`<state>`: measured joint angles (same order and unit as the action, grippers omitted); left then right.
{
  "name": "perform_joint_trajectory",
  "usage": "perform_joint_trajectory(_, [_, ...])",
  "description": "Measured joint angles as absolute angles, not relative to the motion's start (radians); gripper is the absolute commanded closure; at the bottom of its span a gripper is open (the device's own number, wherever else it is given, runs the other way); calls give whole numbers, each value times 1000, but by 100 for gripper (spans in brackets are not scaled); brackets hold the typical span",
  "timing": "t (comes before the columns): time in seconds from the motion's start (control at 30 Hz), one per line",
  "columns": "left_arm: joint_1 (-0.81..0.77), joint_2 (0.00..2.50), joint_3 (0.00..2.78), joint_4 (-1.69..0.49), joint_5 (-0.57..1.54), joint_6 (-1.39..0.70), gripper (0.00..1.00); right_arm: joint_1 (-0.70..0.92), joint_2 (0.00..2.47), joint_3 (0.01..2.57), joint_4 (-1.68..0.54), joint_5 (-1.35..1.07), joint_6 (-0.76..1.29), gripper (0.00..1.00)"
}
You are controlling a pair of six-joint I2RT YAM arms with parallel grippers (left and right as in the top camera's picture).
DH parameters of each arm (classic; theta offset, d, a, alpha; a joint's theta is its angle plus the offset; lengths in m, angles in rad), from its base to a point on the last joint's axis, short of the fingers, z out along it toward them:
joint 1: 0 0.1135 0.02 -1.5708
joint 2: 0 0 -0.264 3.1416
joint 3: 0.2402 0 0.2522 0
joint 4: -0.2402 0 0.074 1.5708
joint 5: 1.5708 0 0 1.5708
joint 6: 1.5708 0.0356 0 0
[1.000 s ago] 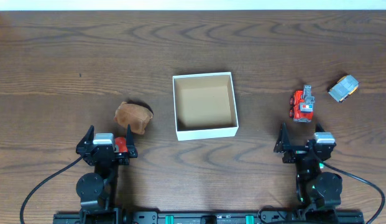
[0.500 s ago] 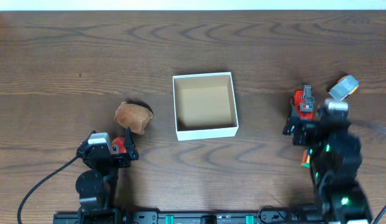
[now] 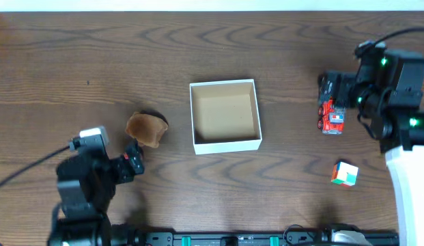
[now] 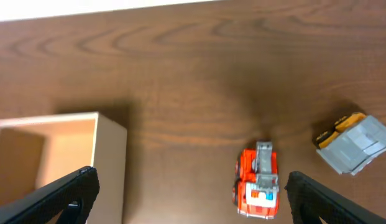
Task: Pack container
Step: 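Move the right gripper to the yellow-grey dump truck and grasp it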
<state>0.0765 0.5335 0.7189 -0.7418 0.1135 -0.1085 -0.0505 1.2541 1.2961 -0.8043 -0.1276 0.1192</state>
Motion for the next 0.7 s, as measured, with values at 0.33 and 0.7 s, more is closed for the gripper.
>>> perform_joint_trajectory(0.33, [76, 810, 956, -960, 171, -109, 2, -336, 1461, 1443, -875, 13, 367, 1])
perform_joint_trajectory(0.7, [76, 826, 956, -969, 181, -109, 2, -402, 1742, 1454, -825, 54, 419, 1])
